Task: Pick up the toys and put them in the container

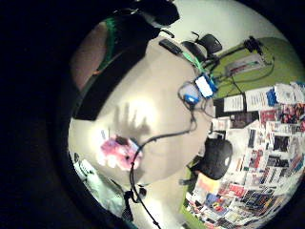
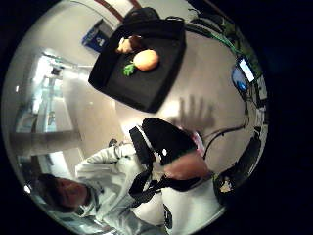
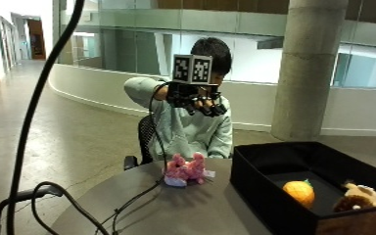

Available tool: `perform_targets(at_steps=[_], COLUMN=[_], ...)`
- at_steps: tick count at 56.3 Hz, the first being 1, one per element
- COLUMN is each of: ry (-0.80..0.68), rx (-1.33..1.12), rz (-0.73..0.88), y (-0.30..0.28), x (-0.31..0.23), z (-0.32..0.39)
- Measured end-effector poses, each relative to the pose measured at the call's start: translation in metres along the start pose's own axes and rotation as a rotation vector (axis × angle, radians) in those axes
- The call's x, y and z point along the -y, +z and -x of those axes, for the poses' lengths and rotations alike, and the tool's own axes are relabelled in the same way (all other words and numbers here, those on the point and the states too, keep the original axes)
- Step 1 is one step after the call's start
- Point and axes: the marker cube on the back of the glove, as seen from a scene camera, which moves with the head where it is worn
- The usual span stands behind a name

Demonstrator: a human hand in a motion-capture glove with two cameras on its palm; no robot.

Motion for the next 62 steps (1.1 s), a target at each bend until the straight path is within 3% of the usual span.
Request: perform_targets(at_steps=[8, 14, 18, 25, 42, 54, 58, 62], ry=[-0.042, -0.065, -0.024, -0.031, -0.065, -0.105, -0.094, -0.084], rx=[0.062, 0.133, 0.185, 0.207, 0.118, 0.212, 0.272, 0.307], rz=[0.027, 0.057, 0.142, 0.187, 0.074, 0.002, 0.055, 0.232], y=[0.041, 0.108, 0.161, 0.209, 0.231, 0.235, 0.236, 0.23], x=[-0.043, -0.061, -0.102, -0.095, -0.086, -0.085, -0.082, -0.084], z=[-0.006, 0.007, 0.048, 0.051, 0.043, 0.049, 0.053, 0.061])
